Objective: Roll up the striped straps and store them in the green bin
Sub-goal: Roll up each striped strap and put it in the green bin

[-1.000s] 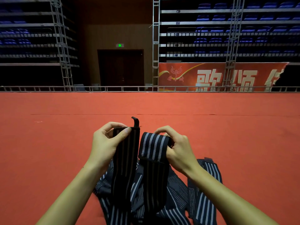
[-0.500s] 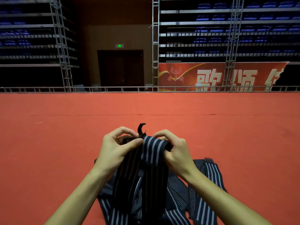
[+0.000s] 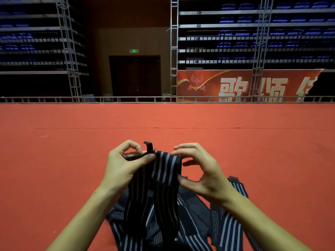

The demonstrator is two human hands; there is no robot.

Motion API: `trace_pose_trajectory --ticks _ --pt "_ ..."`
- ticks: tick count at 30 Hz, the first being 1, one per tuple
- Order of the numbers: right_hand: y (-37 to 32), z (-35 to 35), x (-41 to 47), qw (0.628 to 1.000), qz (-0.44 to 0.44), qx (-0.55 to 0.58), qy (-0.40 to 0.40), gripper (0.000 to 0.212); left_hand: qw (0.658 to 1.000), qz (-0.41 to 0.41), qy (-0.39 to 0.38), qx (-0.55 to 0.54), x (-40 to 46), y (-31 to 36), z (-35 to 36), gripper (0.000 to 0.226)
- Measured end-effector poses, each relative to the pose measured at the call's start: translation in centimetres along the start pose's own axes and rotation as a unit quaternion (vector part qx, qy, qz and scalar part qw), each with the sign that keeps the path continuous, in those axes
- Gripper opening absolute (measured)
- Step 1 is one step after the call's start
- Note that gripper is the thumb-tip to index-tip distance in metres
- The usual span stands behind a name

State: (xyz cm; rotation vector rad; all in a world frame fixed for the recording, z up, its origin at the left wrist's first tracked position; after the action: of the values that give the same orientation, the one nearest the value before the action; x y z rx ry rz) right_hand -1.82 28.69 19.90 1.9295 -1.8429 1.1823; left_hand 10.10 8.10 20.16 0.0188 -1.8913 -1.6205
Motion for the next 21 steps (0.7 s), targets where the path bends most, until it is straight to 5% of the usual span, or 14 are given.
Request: trace_pose_trajectory --ticks 7,16,21 --pt "-1.0 -0.6 0.3 0.99 -0.067 -0.116 0.035 0.038 1.0 -0.027 -0.013 -0.009 0.0 0.2 0.2 0.044" --pt "-0.3 0.2 -1.2 0.992 0.041 -0.116 0.035 0.054 1.0 -0.022 0.008 -0.018 -0.3 0.9 -0.2 0.036" --pt "0.0 0.7 -1.6 0.997 0.031 -0.069 0.018 0.057 1.0 -0.019 0.006 -0.02 -0.3 0.9 -0.1 0.035"
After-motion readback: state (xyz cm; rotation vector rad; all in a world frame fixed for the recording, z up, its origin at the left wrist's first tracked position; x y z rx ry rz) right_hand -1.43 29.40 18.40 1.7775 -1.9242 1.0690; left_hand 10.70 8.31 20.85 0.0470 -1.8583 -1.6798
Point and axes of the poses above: each hand's wrist, its own x-axis towards the middle knuckle, its own z-axis out of the palm, y = z × x, the point moved 5 cm from there along x, towards the middle knuckle, and after that the axes turned 11 degrees about -y, right-handed, at the moved point
